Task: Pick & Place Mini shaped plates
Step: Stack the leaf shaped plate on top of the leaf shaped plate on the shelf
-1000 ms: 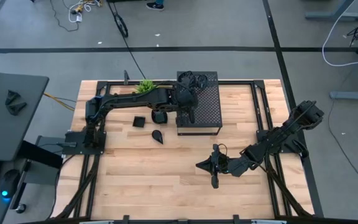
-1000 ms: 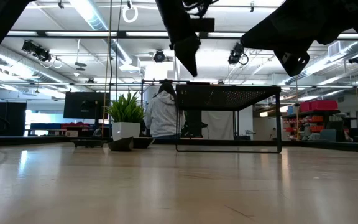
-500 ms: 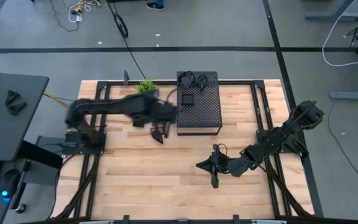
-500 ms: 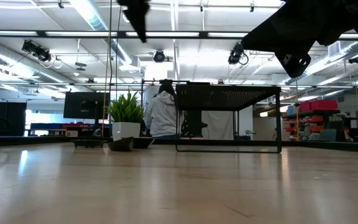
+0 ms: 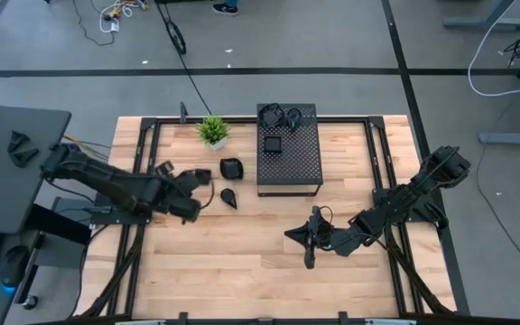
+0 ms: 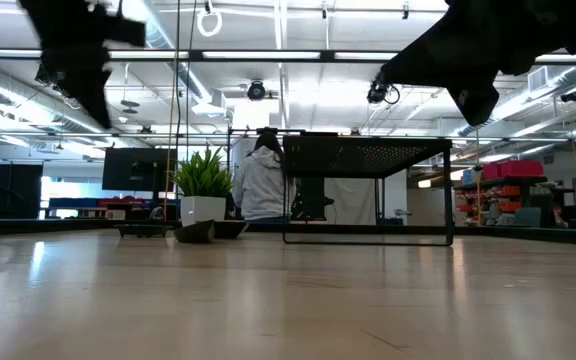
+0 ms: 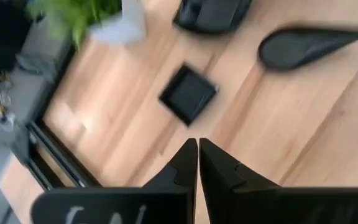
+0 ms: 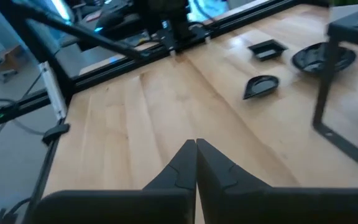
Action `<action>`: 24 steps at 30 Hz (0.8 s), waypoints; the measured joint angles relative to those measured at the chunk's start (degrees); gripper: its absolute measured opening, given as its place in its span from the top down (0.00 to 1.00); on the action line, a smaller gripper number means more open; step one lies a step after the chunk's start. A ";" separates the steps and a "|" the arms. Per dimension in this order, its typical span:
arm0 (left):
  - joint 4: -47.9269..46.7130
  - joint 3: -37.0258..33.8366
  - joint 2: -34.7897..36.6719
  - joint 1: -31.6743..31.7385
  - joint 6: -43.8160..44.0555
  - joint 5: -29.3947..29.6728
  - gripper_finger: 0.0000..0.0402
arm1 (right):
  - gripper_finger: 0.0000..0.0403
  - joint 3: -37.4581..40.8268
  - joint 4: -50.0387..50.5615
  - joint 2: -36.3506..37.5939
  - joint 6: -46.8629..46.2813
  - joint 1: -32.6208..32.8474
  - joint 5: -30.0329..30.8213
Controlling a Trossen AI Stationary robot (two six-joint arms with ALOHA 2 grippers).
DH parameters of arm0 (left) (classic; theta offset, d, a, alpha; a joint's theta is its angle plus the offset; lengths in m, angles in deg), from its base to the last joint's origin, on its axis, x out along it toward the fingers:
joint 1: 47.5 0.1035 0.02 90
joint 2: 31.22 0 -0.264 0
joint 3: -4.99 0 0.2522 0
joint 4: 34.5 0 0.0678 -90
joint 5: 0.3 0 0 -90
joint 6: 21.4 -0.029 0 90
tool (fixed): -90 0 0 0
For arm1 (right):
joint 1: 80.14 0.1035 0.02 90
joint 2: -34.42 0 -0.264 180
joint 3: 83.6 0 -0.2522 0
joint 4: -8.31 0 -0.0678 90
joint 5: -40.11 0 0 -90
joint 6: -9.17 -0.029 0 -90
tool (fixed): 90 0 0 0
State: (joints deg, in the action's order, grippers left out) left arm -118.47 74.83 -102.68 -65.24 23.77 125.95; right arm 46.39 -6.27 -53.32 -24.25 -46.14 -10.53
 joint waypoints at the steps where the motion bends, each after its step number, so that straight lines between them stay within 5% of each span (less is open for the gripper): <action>1: 1.00 -2.78 0.64 -0.60 1.90 -0.02 0.94 | 0.98 0.00 -0.02 0.00 -0.35 -0.17 0.53; 8: 13.14 -17.50 0.96 -2.48 5.22 -1.09 0.94 | 0.98 0.00 -1.44 0.00 -0.85 -1.49 0.73; 13: 25.61 -21.84 0.96 1.20 6.91 -3.21 0.91 | 0.98 0.00 -2.85 0.00 -0.64 -2.56 0.74; 19: 38.98 -22.02 0.96 9.59 2.30 -2.23 0.72 | 0.98 0.00 -3.44 0.00 -0.75 -4.06 0.74; 24: 52.67 -22.02 -0.63 17.22 -3.41 -8.87 0.53 | 0.98 0.00 -3.96 0.00 -0.68 -4.59 0.74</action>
State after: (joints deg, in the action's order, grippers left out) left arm -65.79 52.81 -103.31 -48.02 20.36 117.07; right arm 46.39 -10.23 -53.32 -24.93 -50.73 -9.79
